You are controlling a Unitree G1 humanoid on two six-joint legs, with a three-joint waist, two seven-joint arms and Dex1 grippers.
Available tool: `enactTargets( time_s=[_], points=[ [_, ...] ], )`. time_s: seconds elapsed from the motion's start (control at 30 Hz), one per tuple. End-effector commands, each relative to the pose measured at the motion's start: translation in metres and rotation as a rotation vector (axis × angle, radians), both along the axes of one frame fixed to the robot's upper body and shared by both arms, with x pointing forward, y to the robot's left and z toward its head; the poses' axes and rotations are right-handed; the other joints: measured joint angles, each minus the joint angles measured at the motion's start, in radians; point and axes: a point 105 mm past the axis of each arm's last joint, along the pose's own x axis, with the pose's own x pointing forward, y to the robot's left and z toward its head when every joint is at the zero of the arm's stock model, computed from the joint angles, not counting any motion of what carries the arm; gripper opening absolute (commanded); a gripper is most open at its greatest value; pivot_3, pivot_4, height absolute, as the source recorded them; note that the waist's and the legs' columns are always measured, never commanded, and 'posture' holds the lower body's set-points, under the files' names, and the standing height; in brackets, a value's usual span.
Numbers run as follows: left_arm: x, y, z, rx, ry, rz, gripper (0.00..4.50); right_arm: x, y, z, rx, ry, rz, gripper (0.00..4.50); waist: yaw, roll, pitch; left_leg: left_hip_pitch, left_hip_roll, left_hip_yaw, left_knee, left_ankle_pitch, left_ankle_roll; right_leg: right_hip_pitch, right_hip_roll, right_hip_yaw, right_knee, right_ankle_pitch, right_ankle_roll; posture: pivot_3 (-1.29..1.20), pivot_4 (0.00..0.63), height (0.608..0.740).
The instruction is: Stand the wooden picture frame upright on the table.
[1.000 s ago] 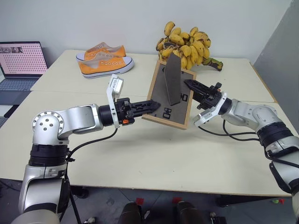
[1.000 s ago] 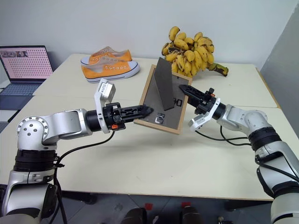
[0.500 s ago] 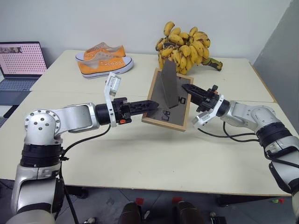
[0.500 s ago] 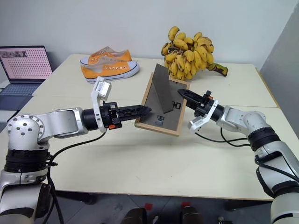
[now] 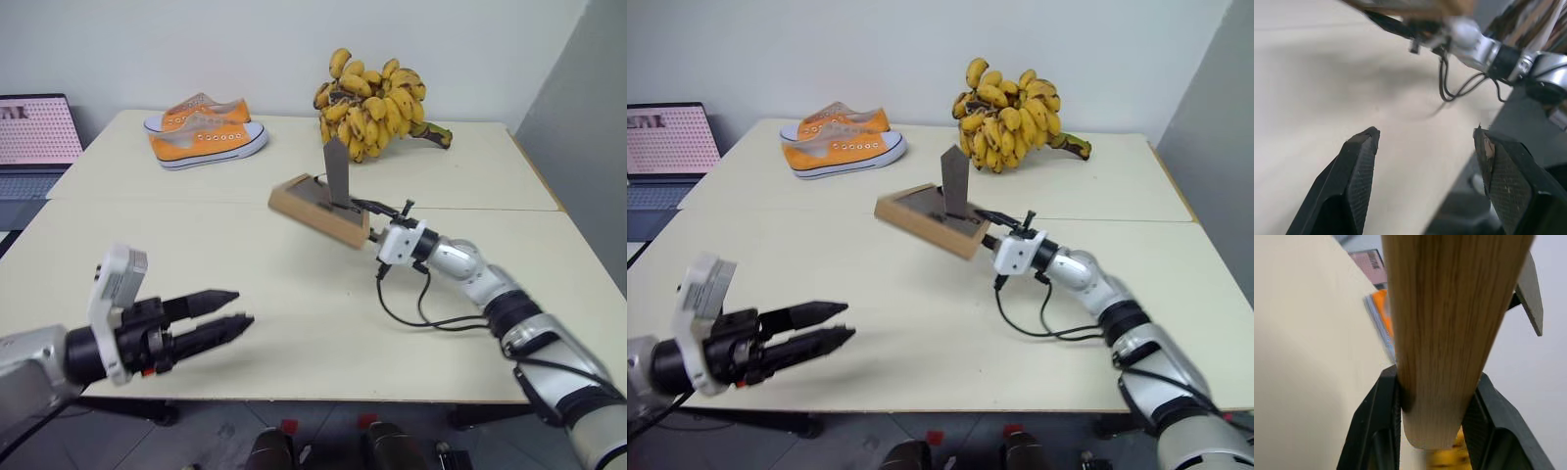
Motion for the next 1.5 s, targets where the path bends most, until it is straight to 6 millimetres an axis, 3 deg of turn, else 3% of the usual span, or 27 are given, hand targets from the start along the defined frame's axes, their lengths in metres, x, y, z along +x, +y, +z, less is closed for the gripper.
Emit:
enactTargets(
  time_s=[0.03,0.2,0.37,0.6,0.93,1.0,1.07,1.2,1.37,1.5],
  points=[
    [-0.002,0.005,0.015,0.028,-0.12,0.042,3.27,-0.019,0.018,0.035,0.221,0.336,0.211,1.31,0.016,0.001,0.001,0.001,0.0,-0.001,0.0,0.0,0.0,0.001,0.0,-0.001,0.0,0.0,0.0,0.0,0.15,0.74],
    [-0.004,0.008,0.02,0.035,-0.143,0.063,3.27,-0.035,0.028,0.03,0.259,0.573,0.299,1.31,0.03,0.002,0.001,0.001,0.001,-0.004,0.0,0.0,0.0,0.002,0.001,-0.006,0.0,-0.003,-0.004,0.0,0.15,0.74],
    [-0.007,0.021,0.018,0.087,-0.137,0.123,3.27,-0.041,0.031,0.0,0.247,0.751,0.298,1.31,0.031,0.002,0.001,0.001,0.002,-0.004,-0.004,0.0,0.0,0.0,0.002,-0.007,0.0,-0.005,-0.007,0.0,0.15,0.74],
    [0.0,0.03,0.021,0.097,-0.15,0.162,3.27,-0.041,0.025,-0.034,0.206,0.862,0.257,1.31,0.027,0.002,0.001,0.001,0.003,-0.004,-0.004,0.0,0.0,-0.002,0.003,-0.007,0.0,-0.005,-0.007,0.0,0.15,0.74],
    [0.007,0.025,0.024,0.09,-0.163,0.141,3.27,-0.035,0.019,-0.055,0.192,0.934,0.207,1.31,0.022,0.003,0.002,0.001,0.003,-0.003,-0.005,0.0,0.0,-0.002,0.003,-0.007,0.0,-0.005,-0.007,0.0,0.15,0.74],
    [0.009,0.024,0.026,0.08,-0.168,0.138,3.35,-0.036,0.018,-0.058,0.195,0.943,0.197,1.95,0.022,0.003,0.002,0.001,0.003,-0.003,-0.005,0.0,0.0,-0.002,0.003,-0.007,0.0,-0.005,-0.007,0.0,0.15,0.74],
    [0.011,0.024,0.027,0.072,-0.174,0.137,3.35,-0.035,0.017,-0.059,0.206,0.949,0.184,2.17,0.022,0.002,0.001,0.001,0.002,-0.003,-0.005,0.0,0.0,-0.002,0.003,-0.007,0.0,-0.005,-0.007,0.0,0.15,0.74],
    [0.014,0.022,0.026,0.076,-0.185,0.139,3.35,-0.035,0.017,-0.061,0.209,0.933,0.158,3.2,0.019,0.003,0.002,0.001,0.003,-0.003,-0.005,0.0,0.0,-0.002,0.003,-0.007,0.0,-0.005,-0.007,0.0,0.15,0.74],
    [0.028,0.019,0.033,0.018,-0.258,0.198,3.35,-0.032,0.006,-0.057,0.21,0.895,0.105,3.2,0.021,0.003,0.002,0.001,0.002,-0.003,-0.005,0.0,0.0,-0.002,0.003,-0.007,0.0,-0.006,-0.006,0.0,0.15,0.74],
    [0.035,0.011,0.029,-0.002,-0.294,0.229,3.35,-0.032,-0.024,-0.053,0.179,0.83,-0.003,3.2,0.025,0.003,0.002,0.001,0.002,-0.003,-0.005,0.0,0.0,-0.001,0.002,-0.007,0.0,-0.006,-0.006,0.0,0.15,0.74]
  ],
)
